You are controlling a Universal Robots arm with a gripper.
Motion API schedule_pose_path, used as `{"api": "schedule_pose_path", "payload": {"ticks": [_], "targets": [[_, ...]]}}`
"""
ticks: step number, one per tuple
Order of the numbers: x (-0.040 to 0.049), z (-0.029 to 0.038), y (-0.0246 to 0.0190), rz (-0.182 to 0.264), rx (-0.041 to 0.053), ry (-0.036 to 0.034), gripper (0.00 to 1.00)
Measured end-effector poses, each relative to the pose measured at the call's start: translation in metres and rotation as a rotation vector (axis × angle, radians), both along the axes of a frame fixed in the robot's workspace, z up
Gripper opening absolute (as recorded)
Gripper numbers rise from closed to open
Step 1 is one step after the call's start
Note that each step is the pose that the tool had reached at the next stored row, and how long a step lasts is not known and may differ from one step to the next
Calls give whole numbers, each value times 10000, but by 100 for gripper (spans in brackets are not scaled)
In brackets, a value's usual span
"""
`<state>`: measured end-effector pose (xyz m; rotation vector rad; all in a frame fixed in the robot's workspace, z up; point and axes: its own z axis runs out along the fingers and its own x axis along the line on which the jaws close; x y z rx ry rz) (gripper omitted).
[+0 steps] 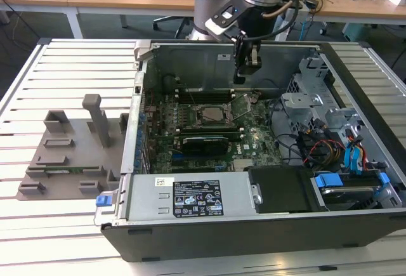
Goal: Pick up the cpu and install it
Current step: 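Close the cpu cover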
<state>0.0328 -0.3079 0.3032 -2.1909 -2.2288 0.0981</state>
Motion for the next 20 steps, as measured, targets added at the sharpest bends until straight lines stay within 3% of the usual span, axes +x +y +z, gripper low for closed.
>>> {"api": "schedule_pose_path", "payload": {"ticks": [2, 5, 10, 20], "targets": [[26, 0, 1, 6, 28, 1, 11], [61, -3, 1, 16, 167, 0, 11], [179, -18, 2, 74, 116, 12, 11], [344, -29, 4, 132, 115, 27, 11]]}}
